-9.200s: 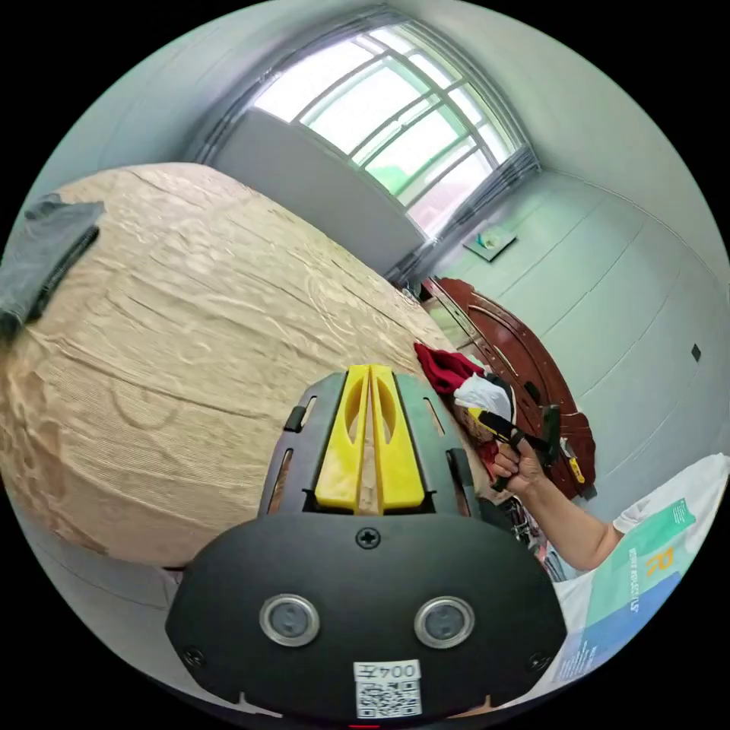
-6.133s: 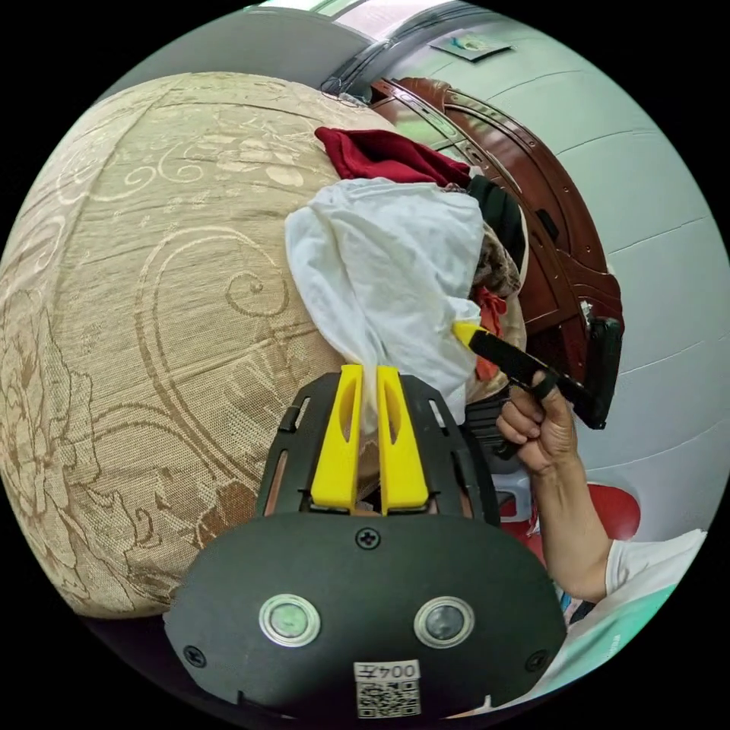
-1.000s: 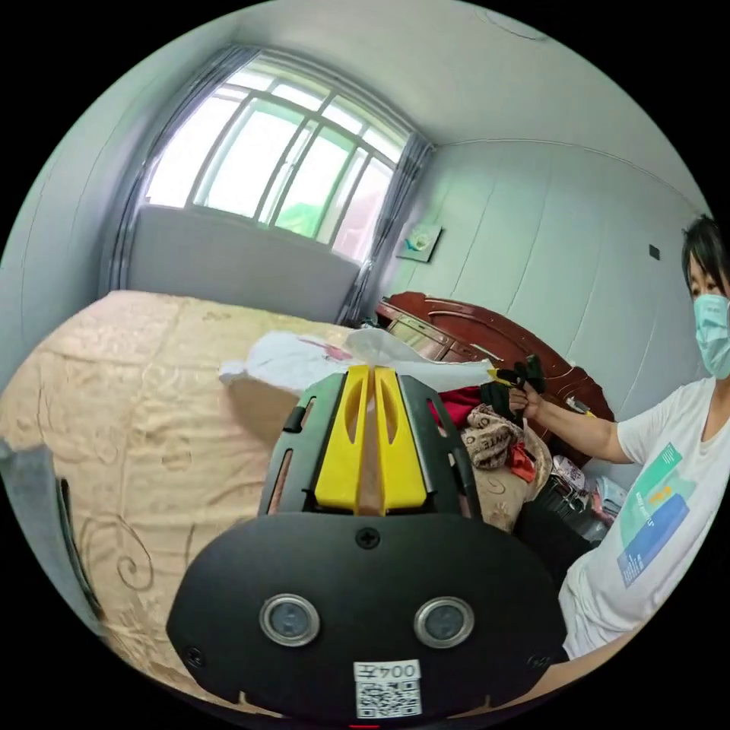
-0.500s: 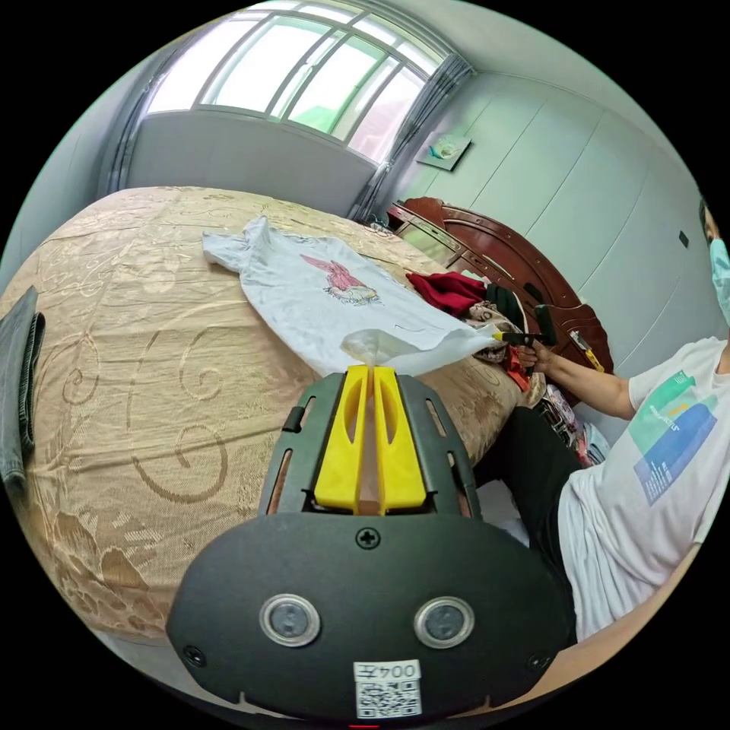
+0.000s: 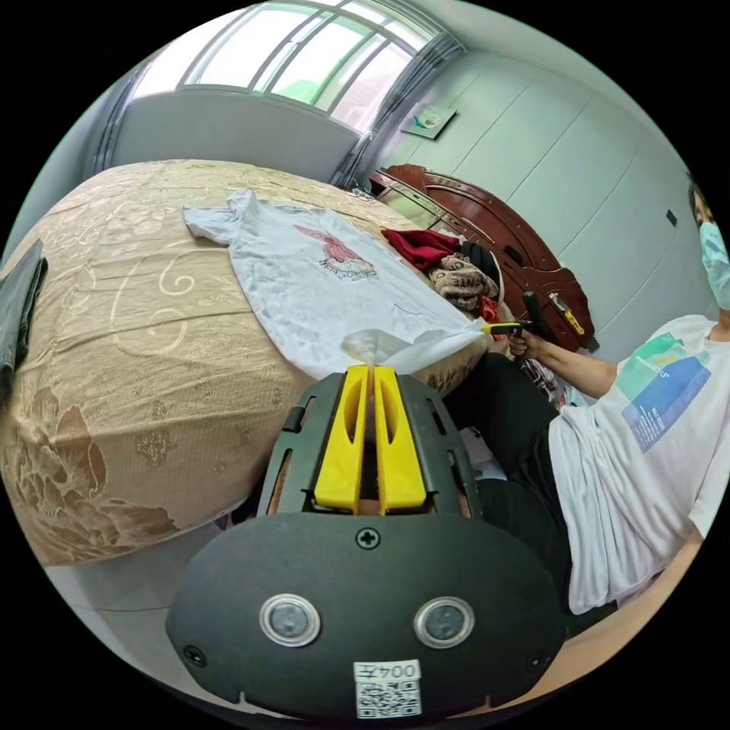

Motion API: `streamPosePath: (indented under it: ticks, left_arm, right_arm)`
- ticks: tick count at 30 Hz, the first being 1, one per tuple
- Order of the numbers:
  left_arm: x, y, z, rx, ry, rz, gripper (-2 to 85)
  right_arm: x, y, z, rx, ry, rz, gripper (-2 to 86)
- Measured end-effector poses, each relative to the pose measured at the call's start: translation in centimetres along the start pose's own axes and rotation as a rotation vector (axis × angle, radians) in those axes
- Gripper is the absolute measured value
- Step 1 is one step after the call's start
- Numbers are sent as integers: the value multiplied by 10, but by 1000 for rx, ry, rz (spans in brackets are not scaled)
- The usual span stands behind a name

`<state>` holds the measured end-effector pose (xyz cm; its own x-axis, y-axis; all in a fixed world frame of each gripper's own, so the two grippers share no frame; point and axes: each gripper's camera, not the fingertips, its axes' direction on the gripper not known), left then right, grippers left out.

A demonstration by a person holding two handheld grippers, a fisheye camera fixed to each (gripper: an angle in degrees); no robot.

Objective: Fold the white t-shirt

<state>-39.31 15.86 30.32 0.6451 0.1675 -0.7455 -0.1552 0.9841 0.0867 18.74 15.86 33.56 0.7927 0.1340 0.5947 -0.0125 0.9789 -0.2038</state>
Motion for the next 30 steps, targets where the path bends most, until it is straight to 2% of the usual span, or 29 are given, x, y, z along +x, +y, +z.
streamPosePath:
  ticks: [6, 11, 14, 17, 20, 22, 24, 26, 29, 30]
  left_arm:
    - [-1, 11, -17, 24, 162, -73, 13]
    - [19, 8, -48, 172, 168, -68, 5]
    - [34, -34, -15, 191, 111, -83, 3]
    - [38, -82, 62, 33, 119, -127, 2]
    - [48, -103, 144, -199, 5, -156, 1]
    - [70, -96, 186, -389, 31, -114, 1]
    - [93, -81, 196, -444, 87, -68, 1]
    - [107, -71, 194, -436, 97, -60, 1]
    - [102, -77, 171, -203, -96, -94, 1]
    - [88, -80, 168, -136, -138, -185, 1]
  right_arm:
    - [-51, -17, -21, -115, 37, -63, 53]
    - [-75, -36, -57, 46, 33, -9, 34]
    - [-84, -73, -34, 55, 34, 56, 4]
    - [-103, -109, 9, -37, 46, 100, -5]
    - [-129, -121, 41, -179, 71, 115, -6]
    - [-154, -115, 48, -268, 48, 69, -7]
    - [-193, -101, 45, -370, -3, -45, -7]
    - [-214, -100, 34, -331, 14, -81, -7]
    - [-229, -125, 25, -195, 89, -27, -7]
    - [-235, -137, 28, -145, 107, 7, -7]
